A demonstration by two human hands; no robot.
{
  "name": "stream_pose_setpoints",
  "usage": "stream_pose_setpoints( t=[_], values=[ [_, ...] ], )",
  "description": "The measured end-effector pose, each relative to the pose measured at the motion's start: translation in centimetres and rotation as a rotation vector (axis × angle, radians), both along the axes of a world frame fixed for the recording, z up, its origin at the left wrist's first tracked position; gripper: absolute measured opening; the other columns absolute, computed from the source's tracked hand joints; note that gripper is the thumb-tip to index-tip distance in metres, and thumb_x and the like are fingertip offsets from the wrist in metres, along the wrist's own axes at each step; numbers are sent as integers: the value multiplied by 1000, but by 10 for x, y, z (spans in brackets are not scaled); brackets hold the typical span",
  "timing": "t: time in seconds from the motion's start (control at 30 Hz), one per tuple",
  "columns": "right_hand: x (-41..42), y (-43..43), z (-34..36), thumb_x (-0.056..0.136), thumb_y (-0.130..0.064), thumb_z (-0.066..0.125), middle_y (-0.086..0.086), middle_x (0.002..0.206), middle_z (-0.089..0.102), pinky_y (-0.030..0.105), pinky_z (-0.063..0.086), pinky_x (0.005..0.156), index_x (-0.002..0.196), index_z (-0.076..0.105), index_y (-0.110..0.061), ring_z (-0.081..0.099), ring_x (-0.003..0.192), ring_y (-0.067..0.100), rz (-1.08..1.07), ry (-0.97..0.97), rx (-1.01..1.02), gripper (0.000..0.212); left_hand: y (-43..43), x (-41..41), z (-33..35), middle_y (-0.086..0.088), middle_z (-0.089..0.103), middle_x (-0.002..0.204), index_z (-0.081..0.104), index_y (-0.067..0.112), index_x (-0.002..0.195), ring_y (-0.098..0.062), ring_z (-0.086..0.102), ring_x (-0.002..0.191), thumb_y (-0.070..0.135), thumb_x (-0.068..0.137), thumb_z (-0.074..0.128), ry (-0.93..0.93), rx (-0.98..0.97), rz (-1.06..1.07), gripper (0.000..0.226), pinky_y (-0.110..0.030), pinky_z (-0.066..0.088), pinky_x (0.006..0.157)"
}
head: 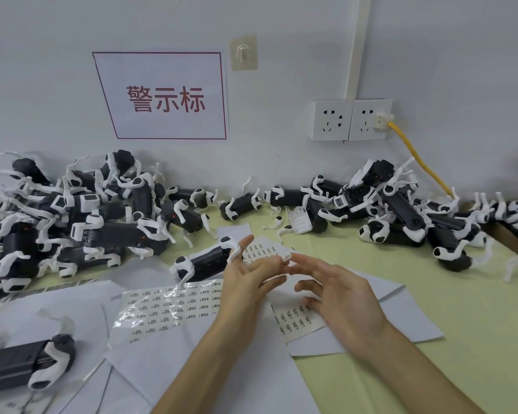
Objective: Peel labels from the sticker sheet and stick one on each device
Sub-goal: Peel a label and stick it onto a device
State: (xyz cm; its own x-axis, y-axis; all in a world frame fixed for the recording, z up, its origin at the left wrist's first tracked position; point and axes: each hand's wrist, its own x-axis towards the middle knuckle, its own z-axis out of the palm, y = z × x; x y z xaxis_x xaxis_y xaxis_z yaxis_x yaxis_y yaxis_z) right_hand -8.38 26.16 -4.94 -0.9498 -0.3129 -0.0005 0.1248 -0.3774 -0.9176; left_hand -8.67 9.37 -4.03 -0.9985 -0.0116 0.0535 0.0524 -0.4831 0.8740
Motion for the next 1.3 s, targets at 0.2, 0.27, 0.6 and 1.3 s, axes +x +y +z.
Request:
stream_pose_setpoints(
  t=[0.2,0.27,0.6,1.3],
  values=[
    [3,-4,2,92,-26,53,3,107,73,26,47,76,112,79,-20,62,82,14,-56,43,108,33,1,1,1,-3,73,78,42,23,139,-18,73,75,-8,91,67,19,36,25,62,-26,59,69],
    [3,-8,1,100,-13,52,4,99,74,22,49,67,100,82,-21,63,74,12,-203,94,258,31,2,0,1,-3,72,76,42,22,140,-17,72,72,-11,91,65,21,25,30,63,-26,59,68],
    [4,0,-5,89,-9,77,-9,93,63,37,54,71,102,78,-21,60,76,14,-693,968,974,18,5,2,-4,-16,75,87,31,24,150,-30,75,81,4,91,67,30,-82,4,71,-29,59,71],
    [4,4,1,77,-5,81,-10,91,62,36,49,69,82,69,-20,55,67,11,-735,1110,1026,19,7,-1,-14,-18,76,87,36,28,142,-32,76,78,5,104,47,7,-193,-8,46,-29,59,66]
  ],
)
